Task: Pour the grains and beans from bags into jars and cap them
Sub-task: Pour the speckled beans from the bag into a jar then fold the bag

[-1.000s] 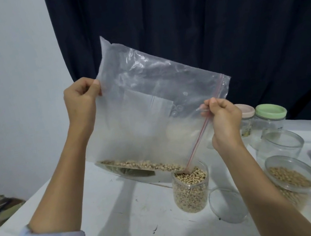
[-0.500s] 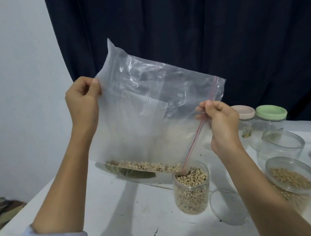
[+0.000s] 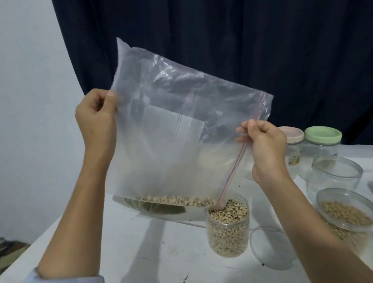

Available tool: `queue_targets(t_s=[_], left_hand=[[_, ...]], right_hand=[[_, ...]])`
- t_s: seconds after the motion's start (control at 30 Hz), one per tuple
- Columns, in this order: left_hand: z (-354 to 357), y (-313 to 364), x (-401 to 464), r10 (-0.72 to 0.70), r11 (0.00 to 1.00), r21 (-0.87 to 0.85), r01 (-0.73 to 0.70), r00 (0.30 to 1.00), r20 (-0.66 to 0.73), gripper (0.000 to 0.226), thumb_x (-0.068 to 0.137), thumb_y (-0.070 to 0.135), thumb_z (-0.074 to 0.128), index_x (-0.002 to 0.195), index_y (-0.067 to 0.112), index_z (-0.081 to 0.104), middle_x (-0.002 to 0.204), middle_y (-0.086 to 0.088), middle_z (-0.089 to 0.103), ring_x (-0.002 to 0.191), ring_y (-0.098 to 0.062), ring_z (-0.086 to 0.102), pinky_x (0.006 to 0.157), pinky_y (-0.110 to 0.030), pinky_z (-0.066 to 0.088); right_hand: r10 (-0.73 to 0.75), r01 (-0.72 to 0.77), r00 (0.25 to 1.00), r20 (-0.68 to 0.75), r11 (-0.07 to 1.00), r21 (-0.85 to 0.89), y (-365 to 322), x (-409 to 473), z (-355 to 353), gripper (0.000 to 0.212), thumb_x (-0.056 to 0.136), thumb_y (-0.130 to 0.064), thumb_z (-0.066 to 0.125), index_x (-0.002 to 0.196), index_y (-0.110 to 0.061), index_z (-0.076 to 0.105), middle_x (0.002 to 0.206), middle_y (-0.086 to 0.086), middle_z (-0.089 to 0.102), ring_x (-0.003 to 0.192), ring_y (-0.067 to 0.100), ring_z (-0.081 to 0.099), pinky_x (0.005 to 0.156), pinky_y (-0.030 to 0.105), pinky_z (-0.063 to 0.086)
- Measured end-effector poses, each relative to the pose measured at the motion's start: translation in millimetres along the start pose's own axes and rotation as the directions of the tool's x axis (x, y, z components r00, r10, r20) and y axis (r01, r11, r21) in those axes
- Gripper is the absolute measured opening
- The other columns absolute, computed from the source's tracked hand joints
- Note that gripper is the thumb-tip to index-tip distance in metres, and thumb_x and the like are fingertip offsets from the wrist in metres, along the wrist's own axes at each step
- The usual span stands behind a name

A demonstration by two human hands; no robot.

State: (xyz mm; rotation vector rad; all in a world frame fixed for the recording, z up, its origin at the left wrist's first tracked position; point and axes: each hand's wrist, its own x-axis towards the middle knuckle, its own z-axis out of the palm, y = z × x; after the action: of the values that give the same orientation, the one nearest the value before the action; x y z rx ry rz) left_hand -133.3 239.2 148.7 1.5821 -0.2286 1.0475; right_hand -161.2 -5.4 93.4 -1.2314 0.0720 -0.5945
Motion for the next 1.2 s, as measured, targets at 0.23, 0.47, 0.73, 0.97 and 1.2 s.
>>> queue_targets(t_s=[0.23, 0.47, 0.73, 0.97, 1.2], left_hand=[[-0.6, 0.2, 0.3, -0.002, 1.000, 0.019, 0.002, 1.000, 0.002, 0.025, 0.087, 0.013, 0.052, 0.063, 0.019, 0.054, 0.065, 0.004, 0.053, 0.066, -0.009, 0.048, 0.068, -0.020, 0.041], [1.6, 0.7, 1.9, 0.009, 1.000, 0.019, -0.009, 1.000, 0.002, 0.023, 0.087, 0.015, 0.052, 0.064, 0.018, 0.053, 0.065, 0.002, 0.052, 0.068, -0.012, 0.048, 0.068, -0.022, 0.041], [-0.8, -0.5, 6.2, 0.001, 0.998, 0.057, -0.004, 0.999, 0.046, 0.025, 0.090, 0.015, 0.052, 0.065, 0.019, 0.055, 0.067, 0.001, 0.054, 0.069, -0.011, 0.050, 0.069, -0.020, 0.042], [4.4, 0.8, 5.7, 0.039, 0.997, 0.071, -0.043, 0.998, 0.057, 0.025, 0.092, 0.016, 0.050, 0.067, 0.020, 0.054, 0.068, 0.002, 0.054, 0.069, -0.013, 0.050, 0.069, -0.021, 0.043], [5.5, 0.4, 6.5, 0.048, 0.996, 0.072, -0.052, 0.997, 0.063, 0.026, 0.092, 0.016, 0.050, 0.066, 0.021, 0.053, 0.067, 0.004, 0.053, 0.067, -0.009, 0.048, 0.068, -0.021, 0.042]], right_hand=[[0.002, -0.002, 1.000, 0.029, 1.000, -0.015, -0.4, 0.7, -0.1, 0.023, 0.098, -0.008, 0.050, 0.079, -0.012, 0.062, 0.075, 0.000, 0.065, 0.052, 0.002, 0.060, 0.063, 0.013, 0.050], [0.009, -0.008, 0.999, 0.047, 1.000, -0.015, -0.1, 0.3, 1.0, 0.023, 0.098, -0.007, 0.050, 0.079, -0.013, 0.062, 0.073, -0.002, 0.066, 0.054, 0.003, 0.060, 0.067, 0.016, 0.051], [-0.001, 0.001, 1.000, -0.019, 1.000, -0.001, 1.6, 4.2, -2.8, 0.022, 0.098, -0.007, 0.051, 0.079, -0.013, 0.062, 0.074, -0.002, 0.065, 0.052, 0.000, 0.060, 0.068, 0.017, 0.051], [-0.005, 0.006, 1.000, -0.026, 1.000, 0.009, 3.9, 5.3, -3.7, 0.023, 0.098, -0.007, 0.050, 0.078, -0.014, 0.060, 0.074, -0.002, 0.064, 0.051, -0.001, 0.059, 0.065, 0.015, 0.049], [0.000, 0.000, 1.000, 0.009, 1.000, -0.004, 4.3, 4.8, -2.8, 0.024, 0.098, -0.007, 0.049, 0.079, -0.014, 0.061, 0.074, -0.002, 0.064, 0.053, 0.000, 0.060, 0.065, 0.014, 0.050]])
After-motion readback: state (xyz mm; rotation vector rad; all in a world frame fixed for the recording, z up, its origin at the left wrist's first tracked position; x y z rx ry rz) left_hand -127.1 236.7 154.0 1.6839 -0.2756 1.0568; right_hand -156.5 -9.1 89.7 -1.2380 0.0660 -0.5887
